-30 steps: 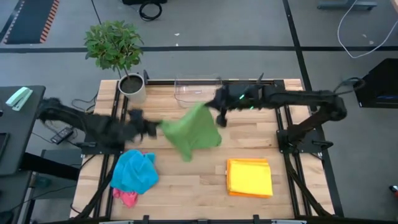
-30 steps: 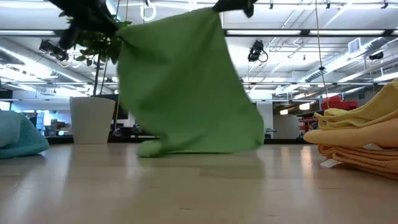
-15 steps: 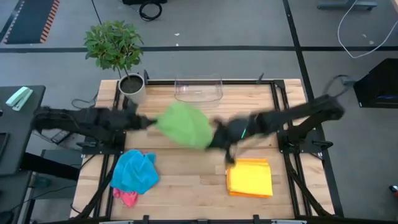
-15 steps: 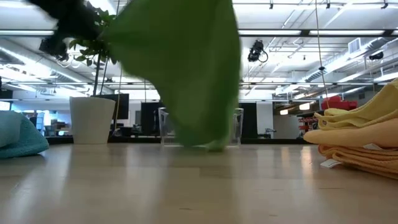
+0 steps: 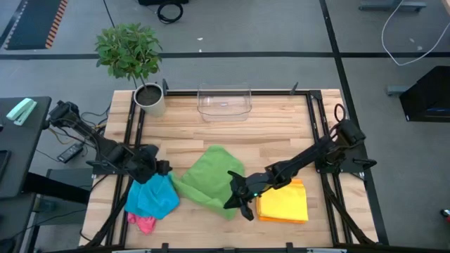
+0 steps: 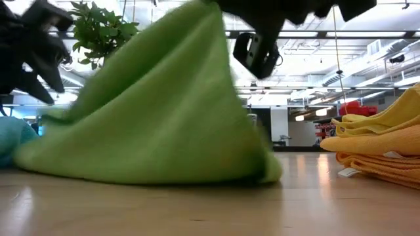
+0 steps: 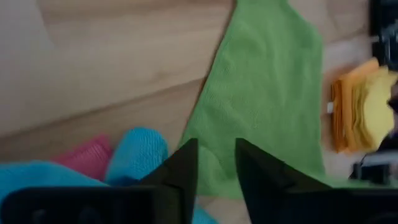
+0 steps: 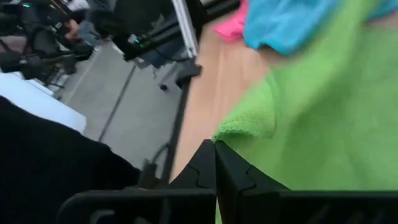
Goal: Fold microfiber towels
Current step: Fold the green towel on the table
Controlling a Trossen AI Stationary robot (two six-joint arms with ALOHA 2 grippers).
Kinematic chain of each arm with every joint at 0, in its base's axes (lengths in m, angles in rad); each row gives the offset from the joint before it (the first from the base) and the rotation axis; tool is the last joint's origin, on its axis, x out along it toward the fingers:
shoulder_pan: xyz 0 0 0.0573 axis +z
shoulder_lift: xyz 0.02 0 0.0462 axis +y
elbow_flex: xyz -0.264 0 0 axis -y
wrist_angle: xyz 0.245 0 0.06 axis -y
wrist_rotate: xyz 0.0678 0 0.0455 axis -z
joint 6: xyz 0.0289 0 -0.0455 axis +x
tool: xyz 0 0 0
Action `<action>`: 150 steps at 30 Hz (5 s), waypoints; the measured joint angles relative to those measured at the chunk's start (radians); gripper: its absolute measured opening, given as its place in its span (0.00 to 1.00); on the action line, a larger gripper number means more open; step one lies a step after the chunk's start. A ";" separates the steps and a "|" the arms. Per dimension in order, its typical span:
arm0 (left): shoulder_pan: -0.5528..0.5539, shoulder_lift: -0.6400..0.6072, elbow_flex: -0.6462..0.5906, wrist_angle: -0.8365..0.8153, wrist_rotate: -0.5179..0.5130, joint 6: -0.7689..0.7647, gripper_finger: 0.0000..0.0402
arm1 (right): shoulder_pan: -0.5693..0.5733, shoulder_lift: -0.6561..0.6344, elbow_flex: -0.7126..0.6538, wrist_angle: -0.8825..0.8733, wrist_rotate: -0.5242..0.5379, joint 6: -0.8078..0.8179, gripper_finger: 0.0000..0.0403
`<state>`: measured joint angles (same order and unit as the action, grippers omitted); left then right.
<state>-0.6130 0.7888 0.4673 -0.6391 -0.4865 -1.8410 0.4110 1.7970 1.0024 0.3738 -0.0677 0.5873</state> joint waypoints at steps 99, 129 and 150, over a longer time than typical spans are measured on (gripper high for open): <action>0.562 0.566 0.357 0.044 0.688 2.069 0.42 | 0.016 -0.311 0.005 -1.032 0.425 0.761 0.32; 0.403 0.701 0.085 0.572 0.463 2.216 0.41 | 0.062 -0.066 0.036 -0.381 0.341 0.294 0.46; 0.408 0.716 0.094 0.547 0.441 2.080 0.02 | 0.149 0.260 0.379 -0.739 0.333 0.157 0.39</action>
<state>-0.2047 1.5043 0.5610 -0.0918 -0.0456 0.2394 0.5602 2.0570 1.3815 -0.3649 0.2658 0.7441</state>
